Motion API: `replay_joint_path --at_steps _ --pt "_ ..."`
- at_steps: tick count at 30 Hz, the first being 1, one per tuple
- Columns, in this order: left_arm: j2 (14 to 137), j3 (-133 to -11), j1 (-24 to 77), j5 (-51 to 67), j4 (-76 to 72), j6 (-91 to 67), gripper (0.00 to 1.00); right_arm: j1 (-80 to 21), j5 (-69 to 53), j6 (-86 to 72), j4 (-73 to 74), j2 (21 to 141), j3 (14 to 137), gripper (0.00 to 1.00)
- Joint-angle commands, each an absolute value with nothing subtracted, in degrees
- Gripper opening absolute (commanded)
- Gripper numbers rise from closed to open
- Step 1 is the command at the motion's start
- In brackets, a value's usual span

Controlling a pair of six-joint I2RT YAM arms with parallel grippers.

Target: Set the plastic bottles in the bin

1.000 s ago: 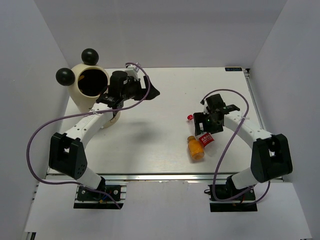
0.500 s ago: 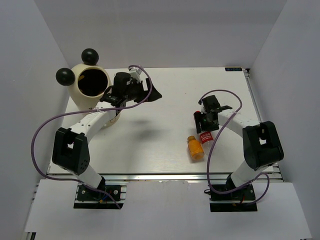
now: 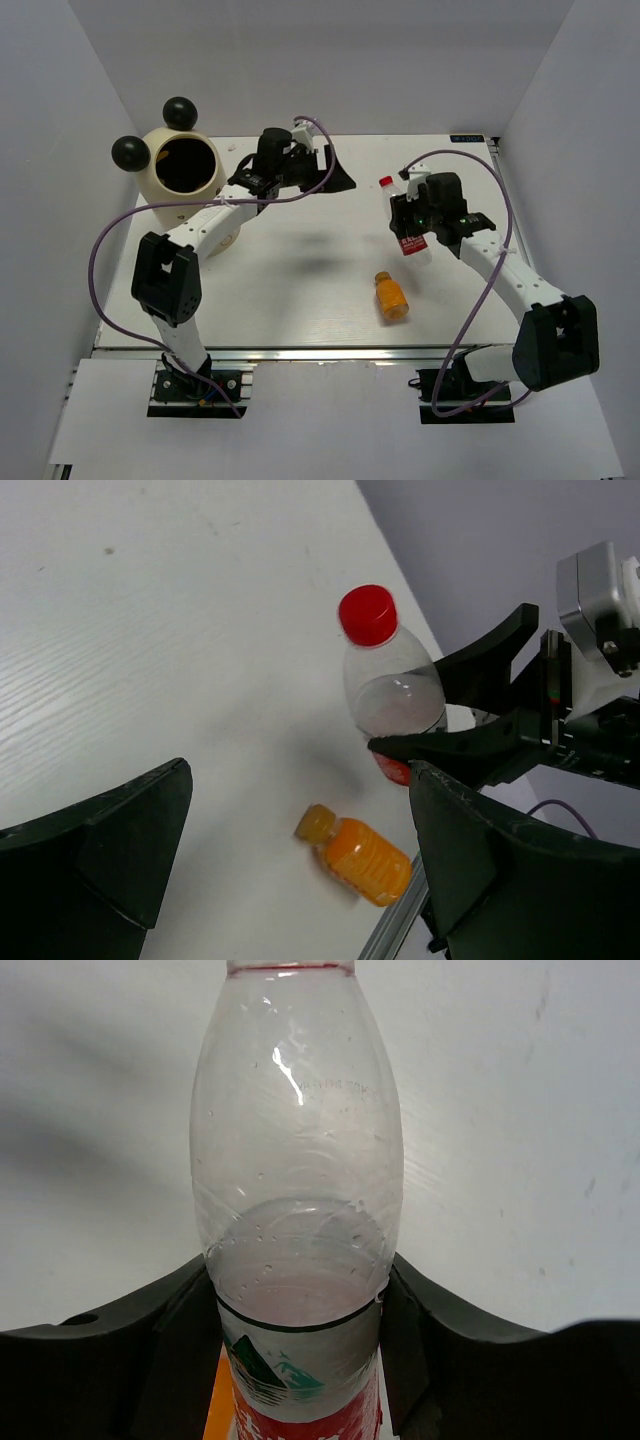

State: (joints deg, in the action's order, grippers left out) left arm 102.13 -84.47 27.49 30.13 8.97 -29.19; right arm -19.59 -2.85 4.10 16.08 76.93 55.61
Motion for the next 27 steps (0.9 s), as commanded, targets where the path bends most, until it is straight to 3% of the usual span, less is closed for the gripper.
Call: replay_joint_path --at_steps 1,5,14,15,16,19,20,22,24,25,26,27 --pt "102.0 -89.6 30.2 32.3 8.0 -29.4 0.98 -19.6 -14.7 9.1 13.4 75.7 59.4 0.50" --pt "102.6 -90.3 32.6 29.7 4.8 -30.8 0.98 -19.7 -29.4 8.9 13.2 75.4 61.5 0.50" --pt "103.5 -89.7 35.9 25.2 5.0 -29.7 0.97 -19.7 -37.2 6.4 10.6 74.6 62.5 0.50" --pt "103.6 -89.7 35.9 24.4 5.4 -29.7 0.93 -19.7 -38.0 6.2 9.9 74.3 61.6 0.50" --pt "103.8 -89.8 35.9 23.2 5.6 -29.7 0.79 -19.7 -38.6 5.7 8.5 73.6 61.1 0.50" --pt "103.4 -89.4 35.9 22.7 5.2 -30.1 0.53 -19.7 -39.5 4.6 7.2 72.9 59.9 0.52" --pt "102.8 -89.0 35.9 22.9 3.7 -30.4 0.40 -19.7 -39.1 4.5 7.3 72.9 59.9 0.54" --pt "102.4 -87.9 35.9 24.8 1.9 -31.4 0.30 -19.7 -38.1 3.7 7.4 72.9 59.8 0.57" --pt "102.0 -87.9 35.9 25.1 0.9 -31.7 0.18 -19.7 -35.6 3.0 7.3 72.9 59.7 0.69" --pt "101.8 -88.2 35.9 24.5 1.1 -31.8 0.11 -19.7 -34.1 2.2 7.2 72.9 59.5 0.82" --pt "101.8 -88.6 35.9 23.8 2.3 -31.6 0.00 -19.7 -33.6 1.6 6.1 72.5 59.2 0.85" --pt "101.5 -89.0 35.9 22.9 3.1 -31.4 0.00 -19.6 -33.1 1.3 5.5 71.9 59.1 0.89"
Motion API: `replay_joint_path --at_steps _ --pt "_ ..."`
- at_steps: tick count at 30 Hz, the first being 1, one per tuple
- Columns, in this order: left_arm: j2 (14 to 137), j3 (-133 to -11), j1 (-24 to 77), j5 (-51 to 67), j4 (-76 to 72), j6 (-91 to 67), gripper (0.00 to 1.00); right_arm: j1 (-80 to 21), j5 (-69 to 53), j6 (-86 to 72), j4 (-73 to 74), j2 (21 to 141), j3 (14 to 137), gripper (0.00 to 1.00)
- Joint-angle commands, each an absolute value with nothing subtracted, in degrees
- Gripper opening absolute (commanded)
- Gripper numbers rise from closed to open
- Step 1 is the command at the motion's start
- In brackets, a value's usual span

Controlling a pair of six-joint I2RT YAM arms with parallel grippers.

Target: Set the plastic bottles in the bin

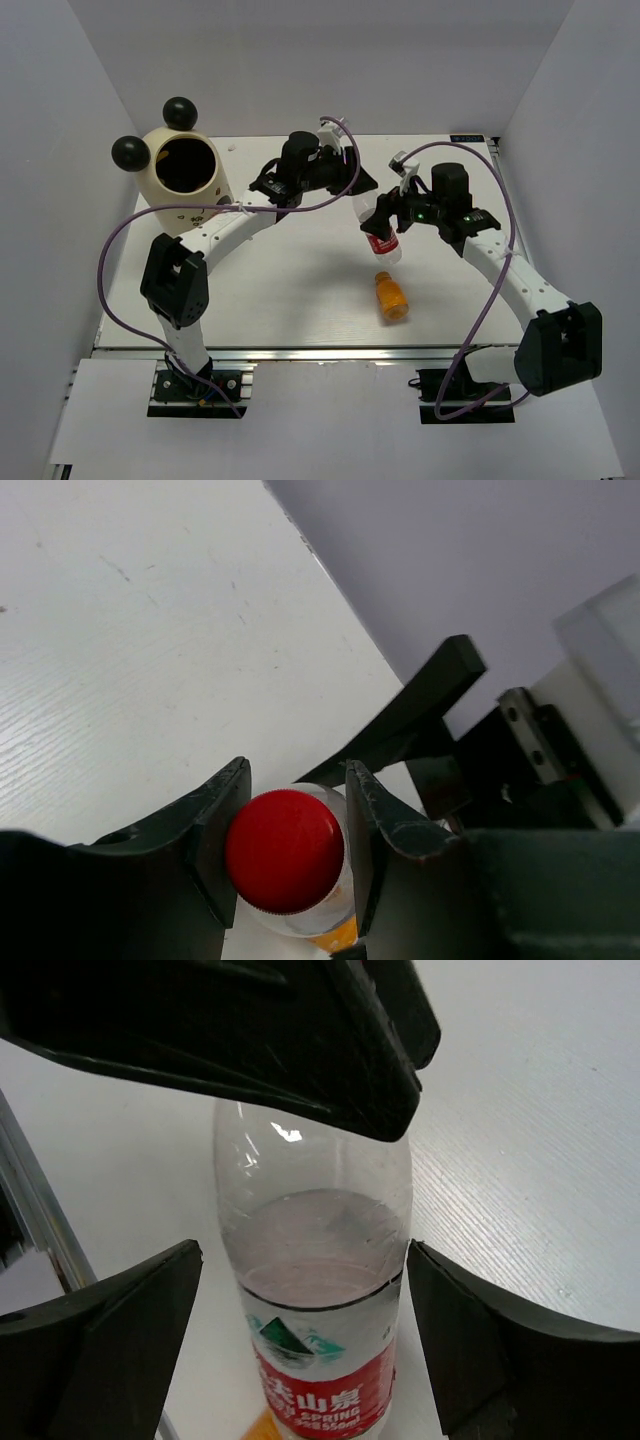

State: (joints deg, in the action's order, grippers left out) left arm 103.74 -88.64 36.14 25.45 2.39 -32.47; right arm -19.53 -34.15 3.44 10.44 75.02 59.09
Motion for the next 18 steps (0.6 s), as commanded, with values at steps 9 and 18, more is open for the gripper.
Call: replay_joint_path --at_steps 9,18 --pt "94.2 -91.1 35.9 -1.6 14.5 -22.3 0.00 -19.6 -32.1 -2.5 0.0 64.4 56.4 0.89" --pt "80.1 -92.0 35.9 -29.7 23.4 -11.5 0.00 -19.6 -28.9 -3.7 -5.1 59.5 52.6 0.89"
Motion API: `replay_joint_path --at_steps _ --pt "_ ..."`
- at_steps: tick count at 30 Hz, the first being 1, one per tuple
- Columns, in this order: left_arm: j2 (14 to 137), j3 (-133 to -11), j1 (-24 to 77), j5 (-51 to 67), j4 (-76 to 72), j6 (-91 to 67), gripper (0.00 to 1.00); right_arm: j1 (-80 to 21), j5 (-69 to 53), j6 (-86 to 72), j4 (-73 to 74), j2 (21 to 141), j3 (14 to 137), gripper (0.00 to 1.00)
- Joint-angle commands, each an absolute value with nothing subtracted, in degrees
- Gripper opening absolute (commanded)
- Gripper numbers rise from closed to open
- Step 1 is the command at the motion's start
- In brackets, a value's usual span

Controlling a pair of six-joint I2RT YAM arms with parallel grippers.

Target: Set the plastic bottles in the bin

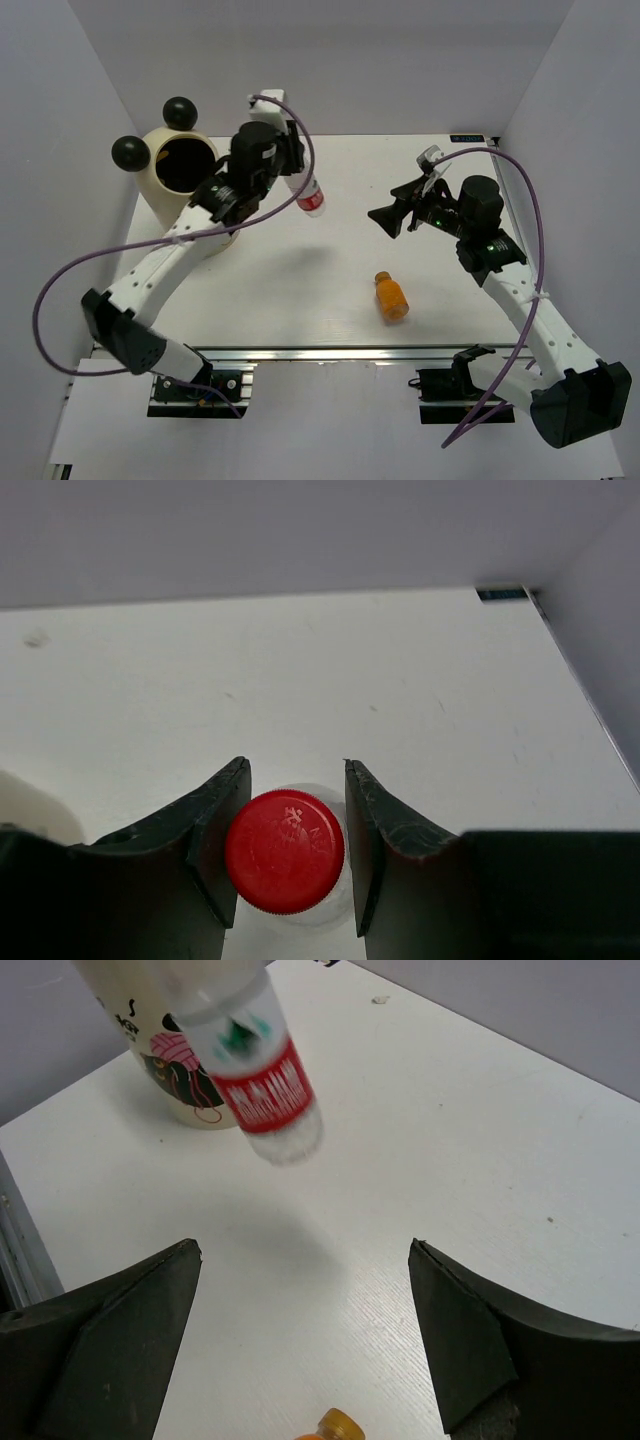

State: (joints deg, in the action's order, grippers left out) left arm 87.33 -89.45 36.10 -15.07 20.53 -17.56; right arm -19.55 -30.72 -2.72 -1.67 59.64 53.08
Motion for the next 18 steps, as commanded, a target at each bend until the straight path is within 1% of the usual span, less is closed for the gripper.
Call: replay_joint_path --at_steps 1,2,3,5,7,9,13,16,18 --pt "78.9 -91.8 35.9 -31.8 23.8 -10.2 0.00 -19.7 -28.7 -4.0 -5.1 59.6 52.6 0.89" --pt "76.8 -91.3 35.9 -33.9 24.1 -8.6 0.00 -19.7 -28.5 -4.3 -5.1 59.9 52.6 0.89" --pt "75.9 -91.1 35.9 -38.6 24.4 -5.8 0.00 -19.7 -28.6 -4.5 -5.0 59.9 52.6 0.89" --pt "73.6 -89.9 35.9 -43.0 23.0 -0.4 0.00 -19.7 -28.7 -4.5 -4.8 59.9 52.6 0.89" --pt "71.8 -85.9 35.7 -47.3 16.8 5.7 0.00 -19.7 -28.7 -4.1 -4.9 59.9 52.8 0.89" --pt "70.0 -82.9 34.9 -49.1 10.2 12.6 0.00 -19.7 -28.7 -4.1 -4.9 60.1 53.0 0.89" --pt "69.6 -83.6 31.7 -47.7 6.4 19.0 0.00 -19.7 -29.0 -4.2 -4.7 60.6 53.2 0.89" --pt "69.6 -84.2 26.6 -43.3 5.4 20.0 0.00 -19.6 -27.6 -4.0 -4.6 60.3 52.5 0.89" --pt "69.4 -84.8 23.7 -37.9 6.1 18.6 0.00 -19.6 -27.2 -3.6 -4.4 60.4 52.6 0.89"
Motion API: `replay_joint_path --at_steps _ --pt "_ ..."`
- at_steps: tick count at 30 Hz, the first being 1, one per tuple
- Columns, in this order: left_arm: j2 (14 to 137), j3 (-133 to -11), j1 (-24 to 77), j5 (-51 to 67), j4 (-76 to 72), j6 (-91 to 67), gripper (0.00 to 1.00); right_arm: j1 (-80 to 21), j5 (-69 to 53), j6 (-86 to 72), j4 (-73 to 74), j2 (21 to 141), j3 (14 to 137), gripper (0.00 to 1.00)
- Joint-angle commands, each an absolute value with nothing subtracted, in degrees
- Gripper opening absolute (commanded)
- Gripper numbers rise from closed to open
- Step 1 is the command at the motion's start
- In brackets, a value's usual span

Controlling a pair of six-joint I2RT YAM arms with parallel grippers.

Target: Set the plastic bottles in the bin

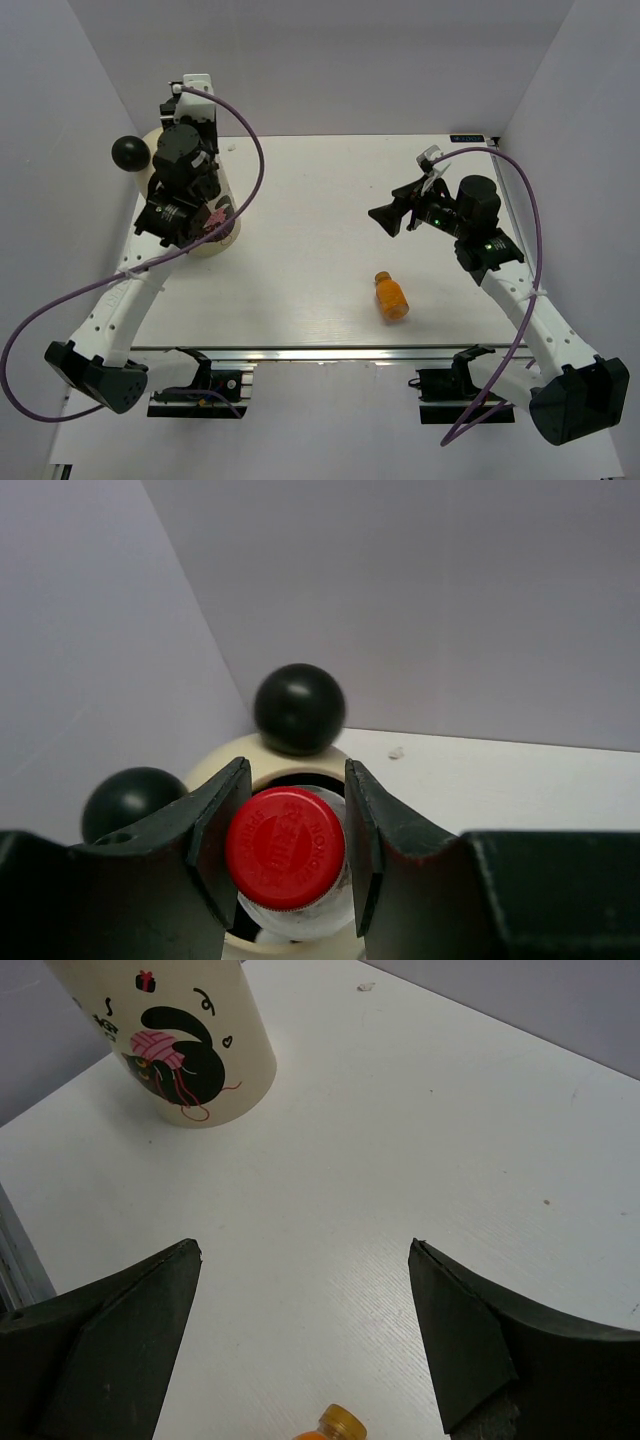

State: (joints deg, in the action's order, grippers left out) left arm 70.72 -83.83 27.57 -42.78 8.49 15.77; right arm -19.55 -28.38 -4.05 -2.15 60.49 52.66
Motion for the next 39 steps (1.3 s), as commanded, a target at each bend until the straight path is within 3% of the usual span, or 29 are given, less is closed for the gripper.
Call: replay_joint_path --at_steps 1,13,16,18,20,21,23,24,32,39 --pt "69.5 -85.9 22.8 -36.2 6.3 18.2 0.00 -19.7 -27.2 -3.5 -4.3 60.5 52.6 0.89" --pt "72.4 -79.6 15.1 -31.4 5.0 12.2 0.00 -19.7 -24.1 -2.5 -0.6 62.9 53.2 0.89" --pt "70.3 -73.5 14.7 -31.2 2.0 9.1 0.18 -19.7 -21.8 -4.4 2.4 63.3 51.6 0.89" --pt "70.1 -71.5 14.5 -31.1 2.4 7.5 0.38 -19.6 -20.6 -5.1 5.6 63.5 49.8 0.89" --pt "70.1 -71.2 14.5 -32.0 2.9 6.2 0.72 -19.7 -19.2 -5.7 9.2 63.5 49.0 0.89" --pt "70.2 -71.6 14.5 -32.6 3.2 5.5 0.85 -19.7 -17.9 -6.1 10.2 63.4 48.7 0.89" --pt "70.2 -72.8 14.5 -31.7 4.5 3.9 0.89 -20.2 -16.1 -9.0 12.2 63.0 47.6 0.89" --pt "70.1 -73.4 14.5 -30.9 5.7 3.3 0.98 -20.5 -14.1 -10.3 14.5 63.0 47.4 0.89" --pt "72.0 -83.1 14.5 -13.9 14.0 -6.4 0.98 -26.0 -5.0 -15.5 36.2 67.5 47.6 0.89" --pt "74.6 -86.7 14.6 1.4 15.9 -13.8 0.98 -28.0 -4.0 -19.7 37.4 69.1 43.4 0.90"
